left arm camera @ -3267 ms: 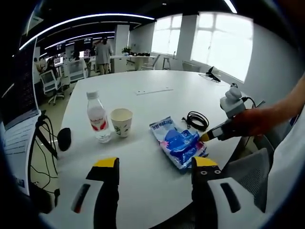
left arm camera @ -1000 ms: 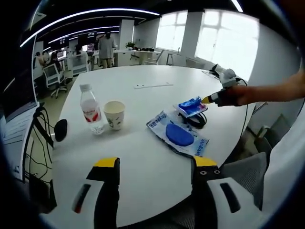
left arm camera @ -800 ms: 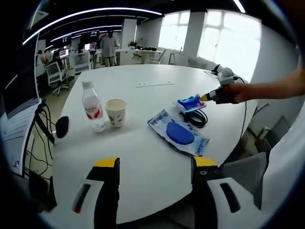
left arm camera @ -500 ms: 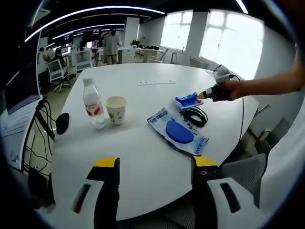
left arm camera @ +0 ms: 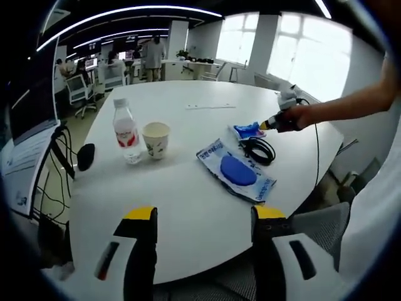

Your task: Arrange the tabletop items into an orderly group along one side of the table until the central work area is clear of visible clutter.

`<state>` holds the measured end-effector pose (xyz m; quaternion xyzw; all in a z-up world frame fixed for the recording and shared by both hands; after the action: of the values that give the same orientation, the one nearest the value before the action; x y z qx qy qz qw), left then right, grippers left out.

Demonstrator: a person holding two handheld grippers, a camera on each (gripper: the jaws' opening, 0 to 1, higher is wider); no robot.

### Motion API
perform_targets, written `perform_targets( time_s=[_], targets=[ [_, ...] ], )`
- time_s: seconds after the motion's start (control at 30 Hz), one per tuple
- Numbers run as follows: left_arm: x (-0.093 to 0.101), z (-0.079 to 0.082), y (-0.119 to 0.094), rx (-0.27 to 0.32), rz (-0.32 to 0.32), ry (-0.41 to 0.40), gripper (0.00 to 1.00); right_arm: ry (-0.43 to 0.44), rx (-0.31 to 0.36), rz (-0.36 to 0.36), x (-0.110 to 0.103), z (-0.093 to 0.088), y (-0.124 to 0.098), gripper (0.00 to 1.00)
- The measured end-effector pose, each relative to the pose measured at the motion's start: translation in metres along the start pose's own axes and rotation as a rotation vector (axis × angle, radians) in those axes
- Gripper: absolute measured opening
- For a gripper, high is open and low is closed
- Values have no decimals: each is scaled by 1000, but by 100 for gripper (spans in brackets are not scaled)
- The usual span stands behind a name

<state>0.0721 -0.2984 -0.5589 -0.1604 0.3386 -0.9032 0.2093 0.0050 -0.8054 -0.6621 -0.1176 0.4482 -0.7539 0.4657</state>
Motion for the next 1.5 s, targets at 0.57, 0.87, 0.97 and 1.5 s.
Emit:
perform_targets(
  time_s=[0.57, 0.87, 0.97, 1.5],
  targets=[
    [4, 2, 5, -2, -5, 0, 60, -160, -7, 37, 7, 0, 3, 1],
    [-3, -7, 0, -2, 10, -15, 60, -209, -17, 49, 11, 1, 4, 2],
    [-2, -8, 0, 0, 12, -26, 60, -206, -20, 45, 12, 1, 4, 5],
    [4, -8, 2, 8, 16, -13, 60, -298, -18, 32, 8, 9, -13, 10]
  ],
)
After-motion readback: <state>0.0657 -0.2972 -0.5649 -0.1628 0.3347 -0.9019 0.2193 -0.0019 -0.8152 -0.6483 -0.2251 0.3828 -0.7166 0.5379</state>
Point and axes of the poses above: the point that each gripper's makers call its tool centre point, and the gripper's own axes: y roughly forward along the fingers, x roughly to its right, z roughly out of its top, the point moved 10 cm from there along -y, roughly backward along the fingers, and after that the axes turned 2 degrees about -x, right-handed, at the moved point
